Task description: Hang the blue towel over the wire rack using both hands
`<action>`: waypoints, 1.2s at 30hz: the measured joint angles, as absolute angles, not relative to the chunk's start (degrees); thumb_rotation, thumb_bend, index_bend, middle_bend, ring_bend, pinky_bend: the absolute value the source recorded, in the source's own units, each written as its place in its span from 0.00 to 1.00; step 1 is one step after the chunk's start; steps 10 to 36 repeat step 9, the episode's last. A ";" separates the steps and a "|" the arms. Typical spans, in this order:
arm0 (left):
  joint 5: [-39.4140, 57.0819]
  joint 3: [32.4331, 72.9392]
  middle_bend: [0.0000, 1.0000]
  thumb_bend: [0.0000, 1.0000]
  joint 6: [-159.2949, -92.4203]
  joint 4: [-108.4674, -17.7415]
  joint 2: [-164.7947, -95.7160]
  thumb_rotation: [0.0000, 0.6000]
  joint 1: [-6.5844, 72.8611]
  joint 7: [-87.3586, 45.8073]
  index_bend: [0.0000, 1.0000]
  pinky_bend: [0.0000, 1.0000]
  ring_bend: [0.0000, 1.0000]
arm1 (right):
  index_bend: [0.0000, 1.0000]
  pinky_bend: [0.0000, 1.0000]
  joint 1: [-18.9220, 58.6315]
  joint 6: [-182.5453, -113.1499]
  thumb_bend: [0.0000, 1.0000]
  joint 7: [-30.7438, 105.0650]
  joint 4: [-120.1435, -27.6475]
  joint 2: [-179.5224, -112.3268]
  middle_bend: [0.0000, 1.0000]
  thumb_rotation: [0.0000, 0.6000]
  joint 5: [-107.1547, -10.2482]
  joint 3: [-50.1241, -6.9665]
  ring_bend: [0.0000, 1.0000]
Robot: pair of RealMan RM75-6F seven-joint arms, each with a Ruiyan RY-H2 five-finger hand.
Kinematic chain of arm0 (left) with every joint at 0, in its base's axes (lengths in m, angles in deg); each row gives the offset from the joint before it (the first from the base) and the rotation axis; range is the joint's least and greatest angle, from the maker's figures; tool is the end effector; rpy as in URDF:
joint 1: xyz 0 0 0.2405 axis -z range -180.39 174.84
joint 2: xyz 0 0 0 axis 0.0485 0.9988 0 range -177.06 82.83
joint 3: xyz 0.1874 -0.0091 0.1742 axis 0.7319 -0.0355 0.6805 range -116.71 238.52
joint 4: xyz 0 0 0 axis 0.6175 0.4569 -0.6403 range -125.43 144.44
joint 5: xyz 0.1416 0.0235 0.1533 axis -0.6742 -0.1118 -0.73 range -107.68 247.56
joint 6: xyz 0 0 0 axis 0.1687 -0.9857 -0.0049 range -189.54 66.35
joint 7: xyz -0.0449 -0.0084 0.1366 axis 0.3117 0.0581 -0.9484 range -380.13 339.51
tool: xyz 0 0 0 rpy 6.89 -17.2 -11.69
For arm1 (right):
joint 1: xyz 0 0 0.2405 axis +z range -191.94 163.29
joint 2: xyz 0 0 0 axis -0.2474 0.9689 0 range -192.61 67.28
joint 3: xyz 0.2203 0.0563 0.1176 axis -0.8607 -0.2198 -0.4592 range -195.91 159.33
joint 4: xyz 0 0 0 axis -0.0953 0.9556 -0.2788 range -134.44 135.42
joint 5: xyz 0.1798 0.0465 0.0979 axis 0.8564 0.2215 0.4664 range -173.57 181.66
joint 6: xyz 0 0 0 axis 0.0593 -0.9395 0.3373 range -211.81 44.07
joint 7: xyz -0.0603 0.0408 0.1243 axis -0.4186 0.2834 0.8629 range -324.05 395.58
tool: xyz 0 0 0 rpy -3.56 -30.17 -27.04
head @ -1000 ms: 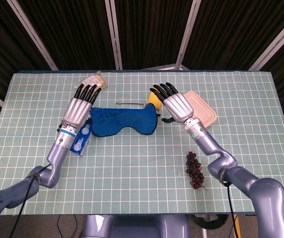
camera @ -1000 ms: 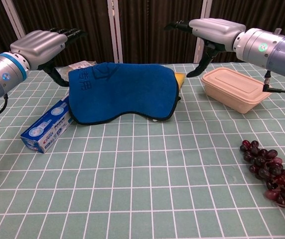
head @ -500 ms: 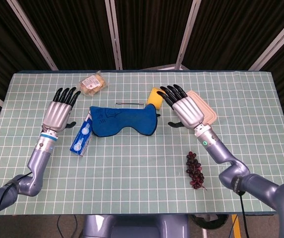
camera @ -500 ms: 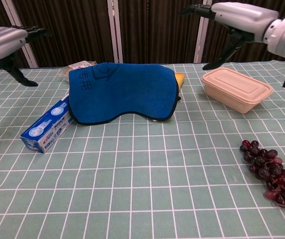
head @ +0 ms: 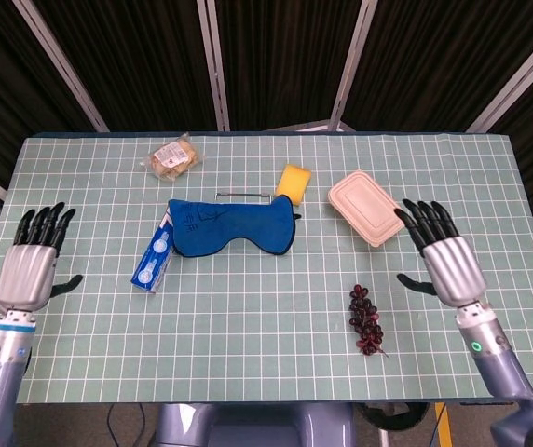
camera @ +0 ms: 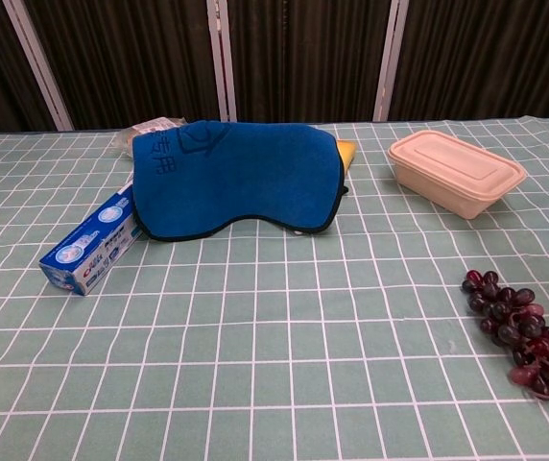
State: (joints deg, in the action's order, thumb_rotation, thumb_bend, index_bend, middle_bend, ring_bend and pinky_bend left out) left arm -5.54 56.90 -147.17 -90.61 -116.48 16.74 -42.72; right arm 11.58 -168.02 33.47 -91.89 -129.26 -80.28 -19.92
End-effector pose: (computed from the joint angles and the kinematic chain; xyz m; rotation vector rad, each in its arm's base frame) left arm -0.2423 0.2496 0.1295 -1.4407 -0.7101 -0.8821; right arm -0.2292 -0.2768 0.1413 1.5845 -0.7016 1.1435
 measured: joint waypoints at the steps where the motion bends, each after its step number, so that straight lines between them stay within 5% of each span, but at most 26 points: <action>1: -6.70 57.98 0.00 0.05 -148.72 -91.47 -116.05 1.00 15.28 -43.13 0.00 0.00 0.00 | 0.00 0.00 10.15 -169.13 0.00 32.95 -92.56 -128.86 0.00 1.00 -80.39 -19.26 0.00; 9: -14.13 64.03 0.00 0.05 -154.58 -93.63 -114.69 1.00 7.70 -44.51 0.00 0.00 0.00 | 0.00 0.00 0.90 -177.19 0.00 32.72 -92.73 -128.31 0.00 1.00 -84.73 -15.28 0.00; 36: -14.13 64.03 0.00 0.05 -154.58 -93.63 -114.69 1.00 7.70 -44.51 0.00 0.00 0.00 | 0.00 0.00 0.90 -177.19 0.00 32.72 -92.73 -128.31 0.00 1.00 -84.73 -15.28 0.00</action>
